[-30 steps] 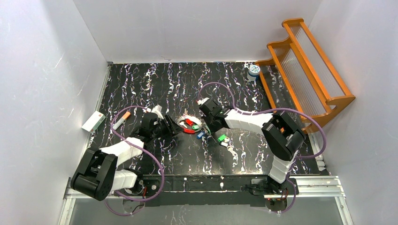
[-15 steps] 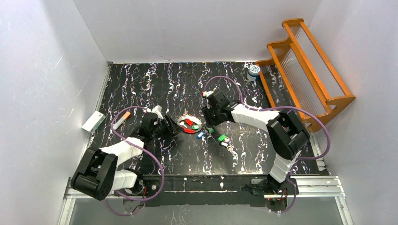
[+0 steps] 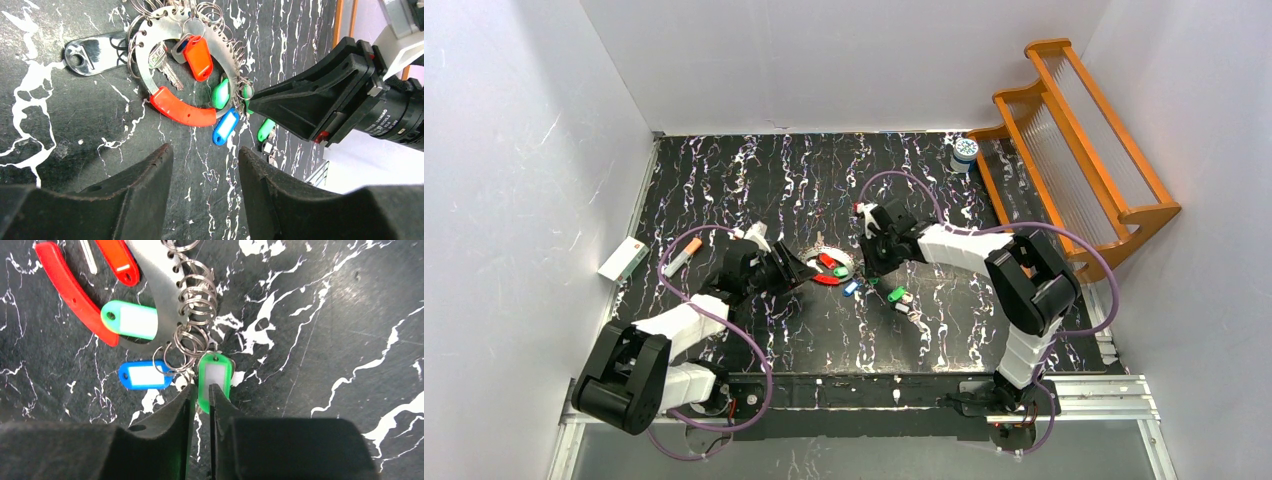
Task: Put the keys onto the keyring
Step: Adjust the keyring at the center of the board.
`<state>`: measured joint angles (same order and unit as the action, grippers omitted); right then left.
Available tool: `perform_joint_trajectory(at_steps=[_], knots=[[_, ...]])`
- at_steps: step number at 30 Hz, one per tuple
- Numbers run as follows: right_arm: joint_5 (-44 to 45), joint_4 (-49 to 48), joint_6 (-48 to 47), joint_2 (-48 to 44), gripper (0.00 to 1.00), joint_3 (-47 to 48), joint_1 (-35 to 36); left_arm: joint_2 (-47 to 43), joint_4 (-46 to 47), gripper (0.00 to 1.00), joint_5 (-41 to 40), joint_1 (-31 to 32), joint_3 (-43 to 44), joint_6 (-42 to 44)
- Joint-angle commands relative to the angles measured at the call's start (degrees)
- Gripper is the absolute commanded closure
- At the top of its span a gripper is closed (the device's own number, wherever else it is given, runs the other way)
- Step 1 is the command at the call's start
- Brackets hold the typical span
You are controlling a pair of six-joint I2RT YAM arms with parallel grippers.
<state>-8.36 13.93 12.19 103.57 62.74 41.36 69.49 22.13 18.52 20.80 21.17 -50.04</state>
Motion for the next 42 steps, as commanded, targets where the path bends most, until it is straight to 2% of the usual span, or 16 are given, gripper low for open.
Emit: perform_joint_trajectory(at_steps=[1, 9, 15, 18, 22, 29, 42], knots=[[-4.2, -0.4, -0.9, -1.2, 0.79, -3.0, 0.7, 0.5, -0.3, 0.51, 1.2, 0.1, 1.8, 0.0], [-10.0, -0.7, 0.3, -2.7, 0.79, -4.1, 4.5, 2.4, -3.1, 0.54, -0.3, 0.1, 2.9, 0.7], [-10.9, -1.3, 2.6, -6.8, 0.65, -1.5, 2.7, 1.9, -4.0, 0.56, -0.4, 0.2, 1.9, -0.6], [-11.9, -1.2, 2.8, -6.8, 0.52, 0.0, -0.8, 1.3, -4.0, 0.58, -1.0, 0.1, 0.8, -2.0], [-11.8, -0.4, 2.5, -4.2, 0.46, 1.1, -3.8, 0.2, -3.2, 0.63, -2.0, 0.1, -0.8, -4.1], [-12.2, -0.4, 1.7, -0.2, 0.47, 0.3, -4.1, 2.4, -1.1, 0.7, -3.5, 0.2, -1.1, -5.2], [-17.1, -6.2, 4.8, 1.8, 0.59, -4.5, 0.9, 11.4, -2.9, 0.79, -8.3, 0.1, 5.3, -0.3]])
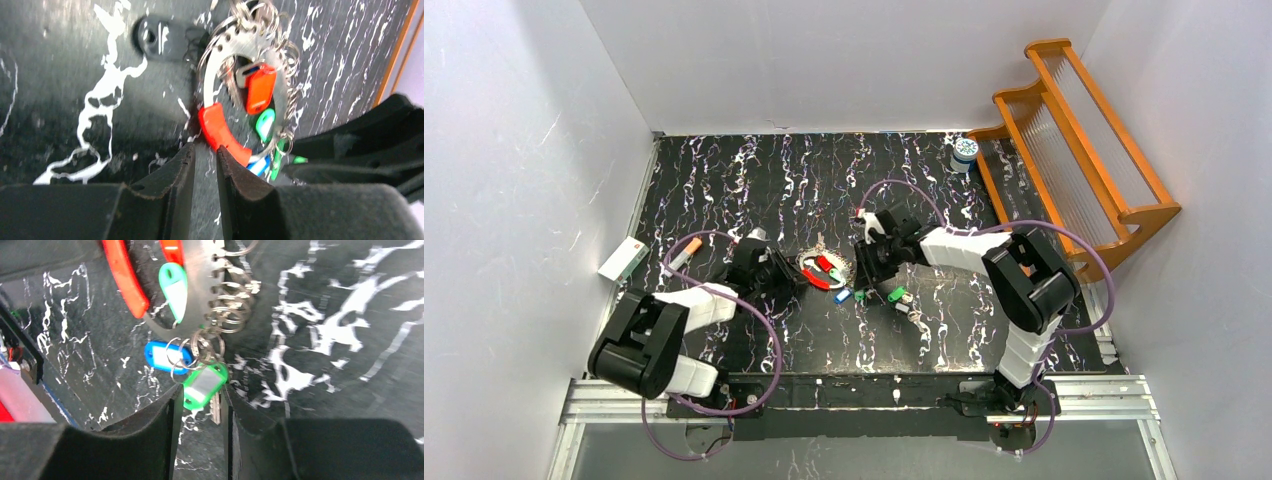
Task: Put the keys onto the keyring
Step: Adjust the keyring at the center of the board.
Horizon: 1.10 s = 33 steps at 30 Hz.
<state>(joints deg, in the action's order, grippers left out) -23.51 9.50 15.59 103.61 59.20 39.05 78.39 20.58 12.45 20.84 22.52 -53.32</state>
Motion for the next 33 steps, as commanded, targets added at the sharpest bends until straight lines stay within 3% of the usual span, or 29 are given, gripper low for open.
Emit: perform_joint_trajectory(at_steps=[1, 7, 14, 19, 24, 33], knots=[[-2.1, -2.1, 1.5, 1.9, 0.59, -0.9, 3.9, 3.4, -1.4, 0.8, -2.5, -0.1, 4.7, 3.5], [-3.3, -4.5, 2.8, 0.5, 0.59, -1.7, 5.4, 5.4, -7.5, 0.79, -5.6, -1.0, 10.5, 9.3], [-0.5, -2.5, 1.9, -4.4, 0.54, -2.4, 3.4, -1.4, -12.7, 0.71, -6.2, -1.0, 10.0, 13.3], [-0.8, -1.9, 1.5, -3.9, 0.48, -2.1, 0.1, -7.4, -5.7, 0.62, 0.4, -0.5, 2.0, 8.8], [-2.3, -2.3, 0.8, -0.2, 0.46, -0.8, -0.2, -6.5, 2.1, 0.59, 3.6, 2.4, -3.8, 4.1], [-1.4, -3.8, 0.5, 3.9, 0.49, -1.2, 1.3, 3.7, 5.7, 0.63, 0.2, 3.3, -0.6, 3.3]])
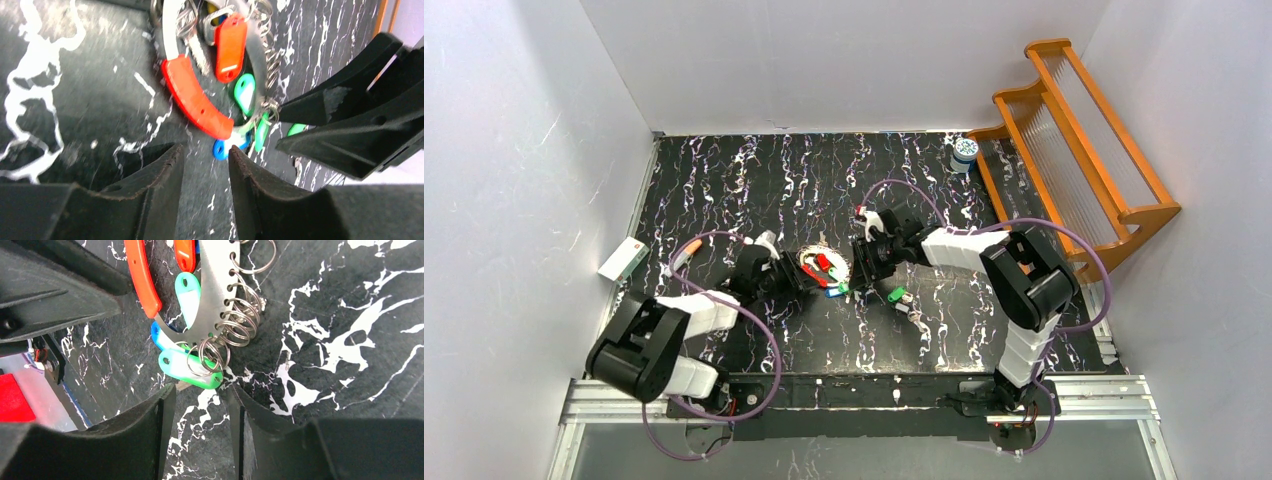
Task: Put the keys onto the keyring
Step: Adjust the keyring at the center of the board.
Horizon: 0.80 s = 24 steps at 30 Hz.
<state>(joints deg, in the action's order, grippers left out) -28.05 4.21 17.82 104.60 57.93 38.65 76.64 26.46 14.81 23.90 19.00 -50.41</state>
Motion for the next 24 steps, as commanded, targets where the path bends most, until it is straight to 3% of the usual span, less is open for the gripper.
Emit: perform_joint_trajectory(at_steps=[1, 7, 11, 16, 24], knots=[[4.6, 2.1, -2.4, 3.0, 0.49, 0.2, 2.5, 7.2, -0.4, 0.64, -2.6, 0.3, 4.4, 1.2], [12.4, 6.2, -5.4, 3.7, 0.53, 0.0, 8.0, 16.2, -4.9, 0.7, -5.6, -0.2, 13.6, 6.2], [12.4, 4.8, -5.0, 0.9, 0.51, -2.5, 8.4, 18.2, -6.5, 0.67, -5.4, -0.4, 15.7, 8.0], [13.4, 4.5, -3.8, -4.1, 0.42, -3.1, 8.3, 14.4, -3.9, 0.51, -3.6, -0.3, 10.5, 5.7], [10.9, 4.0, -1.1, -5.5, 0.38, -2.1, 4.7, 8.2, 3.6, 0.54, -1.4, 2.5, 0.7, -2.2]])
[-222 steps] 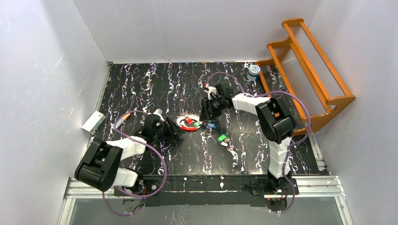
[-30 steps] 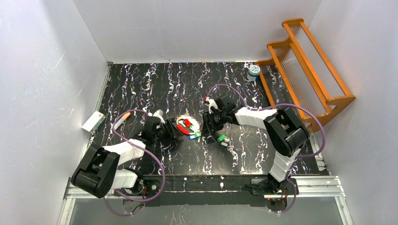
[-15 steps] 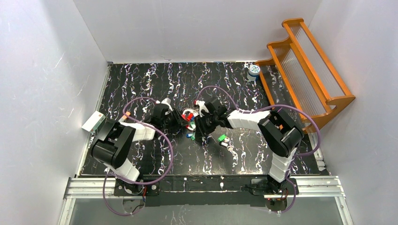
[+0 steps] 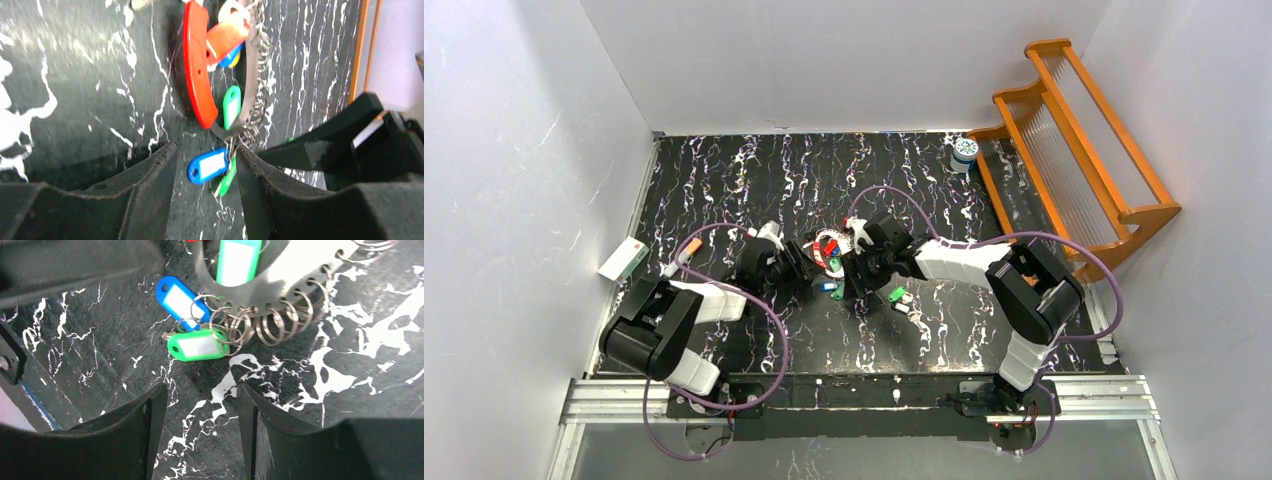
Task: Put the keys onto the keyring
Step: Adjust the keyring at the center of the board.
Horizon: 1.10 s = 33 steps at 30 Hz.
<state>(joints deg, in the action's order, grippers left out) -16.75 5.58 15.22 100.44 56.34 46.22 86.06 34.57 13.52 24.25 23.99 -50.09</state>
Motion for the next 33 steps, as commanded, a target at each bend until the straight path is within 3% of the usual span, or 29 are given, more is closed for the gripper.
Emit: perform_joint_trajectory(at_steps=[1, 12, 18, 22, 26, 33], knots=[[-1.5, 2.0, 1.9, -1.5, 0.37, -1.1, -3.9, -1.7, -4.3, 0.54, -0.3, 2.9, -4.8, -2.8], [-13.5, -5.1, 7.5, 0.8, 0.34, -4.7, -11.0, -2.1, 1.3, 0.6, -1.2, 11.0, -7.9, -4.9], [-12.6, -5.9, 7.0, 0.7, 0.32, -4.1, -11.0, -5.3, 2.0, 0.6, -1.2, 15.1, -8.2, -2.5], [-9.8, -2.9, 5.0, -1.6, 0.3, -3.7, -10.9, -10.4, 1.0, 0.59, -2.6, 15.0, -8.0, -1.6], [-6.3, -0.1, 2.7, -2.7, 0.32, -2.7, -8.3, -12.6, -5.9, 0.56, -4.4, 13.7, -4.4, -0.2], [-1.9, 3.5, 1.3, -2.3, 0.45, 1.4, -2.1, -9.8, -7.5, 0.55, 4.3, 4.4, -1.3, -1.3]])
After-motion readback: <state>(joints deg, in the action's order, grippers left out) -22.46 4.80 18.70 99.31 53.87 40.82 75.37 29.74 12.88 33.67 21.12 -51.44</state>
